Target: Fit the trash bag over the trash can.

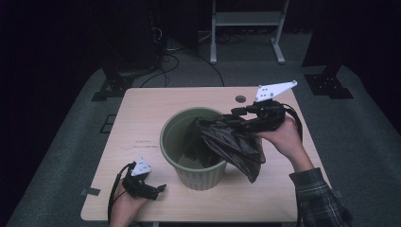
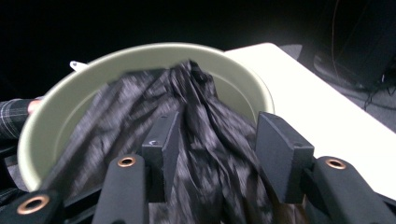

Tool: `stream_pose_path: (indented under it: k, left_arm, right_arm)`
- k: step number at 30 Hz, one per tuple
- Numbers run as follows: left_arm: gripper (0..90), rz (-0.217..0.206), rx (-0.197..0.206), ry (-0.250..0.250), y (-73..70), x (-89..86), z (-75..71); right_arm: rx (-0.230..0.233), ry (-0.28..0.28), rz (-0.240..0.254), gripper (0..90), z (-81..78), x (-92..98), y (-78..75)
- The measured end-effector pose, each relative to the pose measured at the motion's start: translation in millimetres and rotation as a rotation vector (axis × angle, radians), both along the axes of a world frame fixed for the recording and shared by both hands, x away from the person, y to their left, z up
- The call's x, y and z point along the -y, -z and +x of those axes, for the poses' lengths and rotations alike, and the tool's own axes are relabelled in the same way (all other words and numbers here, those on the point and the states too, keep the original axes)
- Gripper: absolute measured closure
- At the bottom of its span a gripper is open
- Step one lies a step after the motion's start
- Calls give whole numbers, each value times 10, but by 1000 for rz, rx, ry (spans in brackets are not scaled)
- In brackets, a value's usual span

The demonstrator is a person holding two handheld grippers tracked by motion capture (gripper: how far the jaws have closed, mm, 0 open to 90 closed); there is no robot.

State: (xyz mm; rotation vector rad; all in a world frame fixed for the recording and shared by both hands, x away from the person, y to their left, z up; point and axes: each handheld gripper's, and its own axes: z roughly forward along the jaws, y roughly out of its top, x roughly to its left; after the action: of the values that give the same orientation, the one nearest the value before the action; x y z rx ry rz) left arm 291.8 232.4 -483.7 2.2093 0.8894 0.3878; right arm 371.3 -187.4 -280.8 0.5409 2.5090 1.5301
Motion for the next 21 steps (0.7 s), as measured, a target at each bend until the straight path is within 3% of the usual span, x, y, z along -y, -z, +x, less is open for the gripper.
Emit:
stream_pose_path:
  k: [7,8,11,15,21]
  left_arm:
    - [0,0,0,0,0,0,0]
    - [0,0,0,0,0,0,0]
    - [0,-6,-2,3,-1,-11,0]
    - [0,-42,-9,18,-28,-64,-6]
    - [0,-70,33,61,-209,-113,-32]
  right_arm:
    - [-89,10,36,470,66,122,242]
    - [-103,7,42,496,78,126,264]
    - [-129,-20,48,710,93,133,292]
    - [-106,-29,70,882,96,152,289]
    - [-84,-39,72,899,117,94,252]
